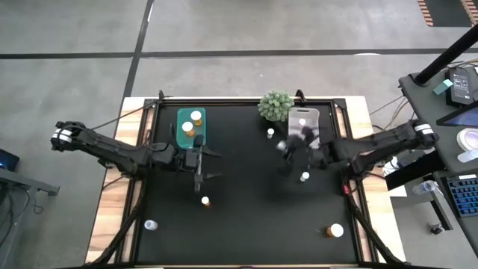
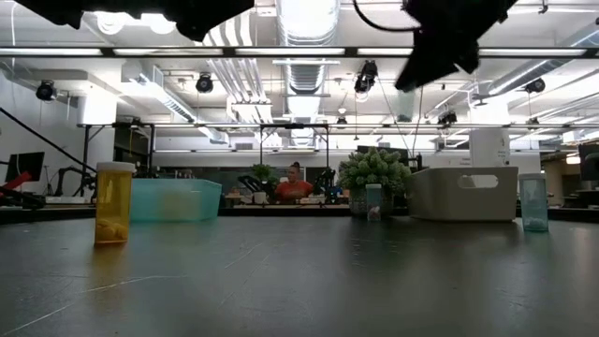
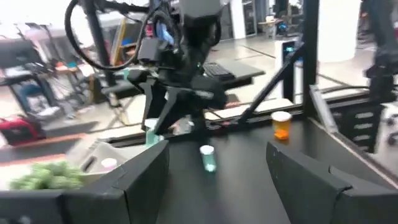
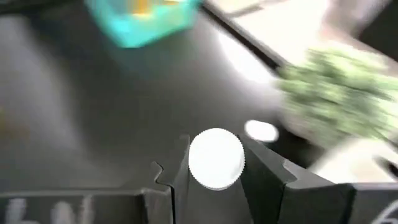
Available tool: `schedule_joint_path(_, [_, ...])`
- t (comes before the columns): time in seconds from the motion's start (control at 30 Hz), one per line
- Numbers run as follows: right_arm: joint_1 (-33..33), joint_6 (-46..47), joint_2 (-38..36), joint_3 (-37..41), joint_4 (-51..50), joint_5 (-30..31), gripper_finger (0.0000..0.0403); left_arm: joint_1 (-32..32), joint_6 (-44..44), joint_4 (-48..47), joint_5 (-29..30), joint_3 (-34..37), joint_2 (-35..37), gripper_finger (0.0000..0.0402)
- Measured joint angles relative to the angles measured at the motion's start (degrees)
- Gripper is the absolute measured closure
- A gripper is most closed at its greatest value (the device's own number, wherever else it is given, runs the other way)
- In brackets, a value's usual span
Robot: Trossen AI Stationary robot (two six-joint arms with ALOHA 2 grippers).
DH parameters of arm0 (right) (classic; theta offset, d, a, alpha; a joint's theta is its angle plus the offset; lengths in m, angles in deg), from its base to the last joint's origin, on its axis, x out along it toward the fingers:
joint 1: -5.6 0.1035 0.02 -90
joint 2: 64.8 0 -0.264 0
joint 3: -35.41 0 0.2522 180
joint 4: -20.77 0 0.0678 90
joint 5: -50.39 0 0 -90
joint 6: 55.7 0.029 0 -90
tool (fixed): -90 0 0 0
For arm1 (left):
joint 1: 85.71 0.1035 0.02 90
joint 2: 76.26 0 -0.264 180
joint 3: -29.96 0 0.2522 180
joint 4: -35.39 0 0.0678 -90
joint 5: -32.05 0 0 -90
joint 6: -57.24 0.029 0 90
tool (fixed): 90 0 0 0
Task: Pick and place medicine bottles into bin by pill shape (circle, oval)
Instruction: Put the bottom blue tablet bottle into the white bin
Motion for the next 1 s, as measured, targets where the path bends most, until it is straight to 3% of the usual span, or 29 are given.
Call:
schedule_joint_path(0.27, [-14.2,0.2,-7.3,2.6,-7.2,-0.7,0.0292,7.2,5.3,-5.5,-0.7,0.1,1.5,0.015])
schedule_joint_path(0.6, [-30.6,-2.6,-12.4,10.4,-6.9,-14.4,0.0292,13.7,7.4,-6.0,-3.1,0.2,1.5,0.015])
schedule_joint_path(1.0, [-39.9,-3.1,-13.6,21.0,5.9,-21.6,0.0291,15.0,7.4,-5.9,-3.0,0.3,1.5,0.015])
